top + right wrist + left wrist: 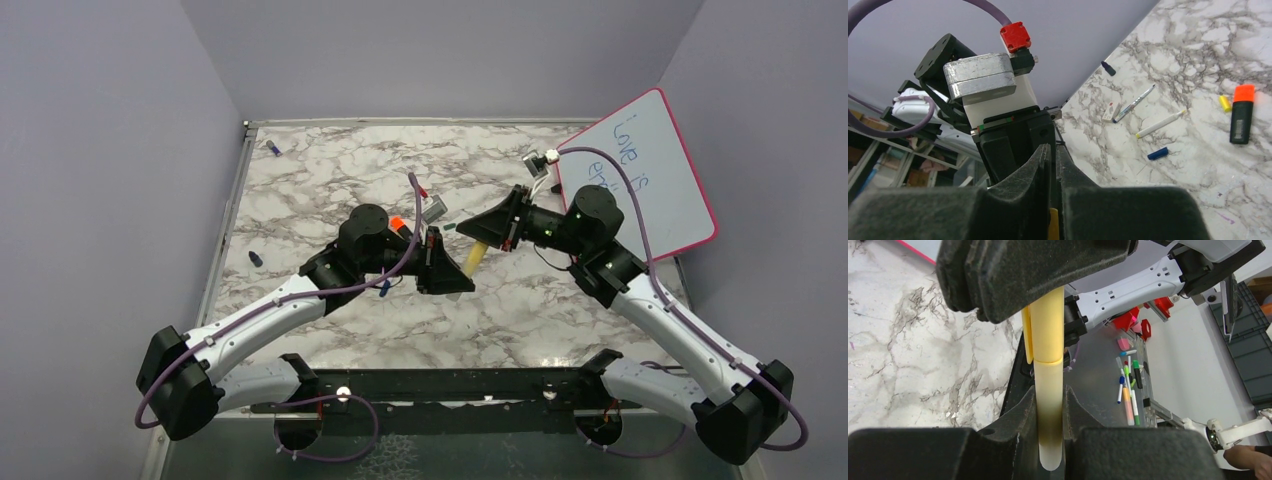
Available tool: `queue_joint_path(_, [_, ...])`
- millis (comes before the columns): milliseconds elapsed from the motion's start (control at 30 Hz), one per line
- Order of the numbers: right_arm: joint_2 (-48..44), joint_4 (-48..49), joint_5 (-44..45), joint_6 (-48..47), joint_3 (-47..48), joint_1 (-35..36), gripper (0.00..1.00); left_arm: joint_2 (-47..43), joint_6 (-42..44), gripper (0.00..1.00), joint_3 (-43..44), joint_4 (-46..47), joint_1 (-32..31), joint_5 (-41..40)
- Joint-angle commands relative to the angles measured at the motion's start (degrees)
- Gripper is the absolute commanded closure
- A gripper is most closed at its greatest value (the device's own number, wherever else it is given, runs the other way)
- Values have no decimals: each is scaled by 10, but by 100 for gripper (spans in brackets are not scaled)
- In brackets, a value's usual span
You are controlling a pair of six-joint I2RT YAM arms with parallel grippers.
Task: Insert the pens into the pen caps
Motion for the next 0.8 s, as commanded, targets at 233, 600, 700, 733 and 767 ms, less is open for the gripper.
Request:
queue_joint_path(233, [14,-101,48,-55,49,19,65,-27,8,100,-18,106,7,-1])
queue_joint_path(600, [6,-25,7,-4,25,19,47,-15,8,100,-19,106,7,2])
queue_joint_path(700, [2,-4,-1,8,15,19,46,-17,8,100,-18,106,7,1])
queue_joint_path(733, [0,4,-4,12,11,19,46,-18,7,100,-18,106,8,0])
queue_joint_path(767, [-1,11,-6,16,6,19,47,-20,7,100,-18,106,8,-1])
